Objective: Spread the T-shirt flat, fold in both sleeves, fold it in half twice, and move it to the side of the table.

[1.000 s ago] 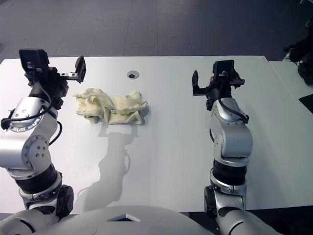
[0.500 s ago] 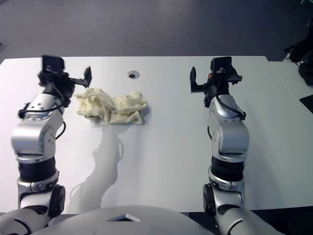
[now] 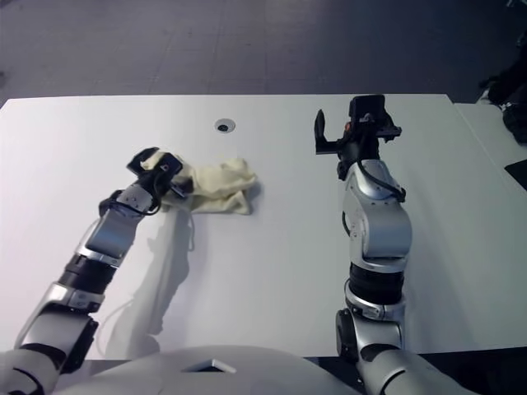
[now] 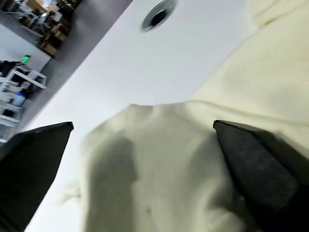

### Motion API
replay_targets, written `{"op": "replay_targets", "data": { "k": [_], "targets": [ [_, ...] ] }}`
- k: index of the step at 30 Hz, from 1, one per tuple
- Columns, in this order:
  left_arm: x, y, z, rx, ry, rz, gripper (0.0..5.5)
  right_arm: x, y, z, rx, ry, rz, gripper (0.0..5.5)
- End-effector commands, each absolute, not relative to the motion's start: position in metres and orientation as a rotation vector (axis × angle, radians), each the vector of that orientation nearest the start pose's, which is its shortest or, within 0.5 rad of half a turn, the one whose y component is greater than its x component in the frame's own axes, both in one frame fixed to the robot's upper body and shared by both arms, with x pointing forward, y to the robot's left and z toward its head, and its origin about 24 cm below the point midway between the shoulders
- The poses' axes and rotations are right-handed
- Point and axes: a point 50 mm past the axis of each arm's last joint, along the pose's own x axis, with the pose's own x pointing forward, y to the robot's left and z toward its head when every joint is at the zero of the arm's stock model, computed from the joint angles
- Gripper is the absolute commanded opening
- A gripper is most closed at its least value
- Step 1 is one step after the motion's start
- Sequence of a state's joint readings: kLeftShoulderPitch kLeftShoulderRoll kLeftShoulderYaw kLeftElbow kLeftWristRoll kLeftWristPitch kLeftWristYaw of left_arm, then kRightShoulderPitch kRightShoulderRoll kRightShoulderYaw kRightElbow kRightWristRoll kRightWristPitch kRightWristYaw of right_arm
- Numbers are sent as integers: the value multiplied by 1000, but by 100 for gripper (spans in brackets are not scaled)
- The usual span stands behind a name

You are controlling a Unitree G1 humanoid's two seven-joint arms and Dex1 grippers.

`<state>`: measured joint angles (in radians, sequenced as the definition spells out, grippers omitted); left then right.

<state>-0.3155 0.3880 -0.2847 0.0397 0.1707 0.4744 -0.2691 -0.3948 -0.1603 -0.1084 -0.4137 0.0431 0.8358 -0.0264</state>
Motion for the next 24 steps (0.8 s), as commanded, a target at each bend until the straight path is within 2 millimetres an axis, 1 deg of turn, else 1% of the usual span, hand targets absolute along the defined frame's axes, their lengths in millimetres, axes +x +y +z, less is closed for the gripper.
{"op": "replay_targets", "data": {
  "k": [1,6,9,10,12,15,17,19,21,22,24],
  "targets": [
    [274,125,51,442,377,-475,540,295,-174,170,-101,10,-55,539],
    [256,116,64,323,402,-447,540,293,-177,171,-121,10,-54,539],
    [249,117,76,234,404,-417,540,292,-180,173,-135,8,-52,539],
    [247,117,82,197,397,-412,540,292,-181,173,-143,6,-41,539],
    [244,121,96,130,384,-399,540,291,-182,175,-160,-1,-5,539],
    [241,133,115,87,362,-375,540,293,-184,179,-163,-12,77,539],
    [242,142,132,73,317,-382,540,294,-183,184,-157,-11,181,539],
    [246,149,154,78,243,-410,540,291,-179,184,-169,32,343,539],
    [252,159,173,103,173,-425,540,283,-172,179,-214,98,541,539],
    [254,165,180,118,148,-432,540,277,-167,177,-234,130,646,539],
    [255,172,186,151,124,-442,540,266,-159,172,-285,178,826,539]
  ]
}}
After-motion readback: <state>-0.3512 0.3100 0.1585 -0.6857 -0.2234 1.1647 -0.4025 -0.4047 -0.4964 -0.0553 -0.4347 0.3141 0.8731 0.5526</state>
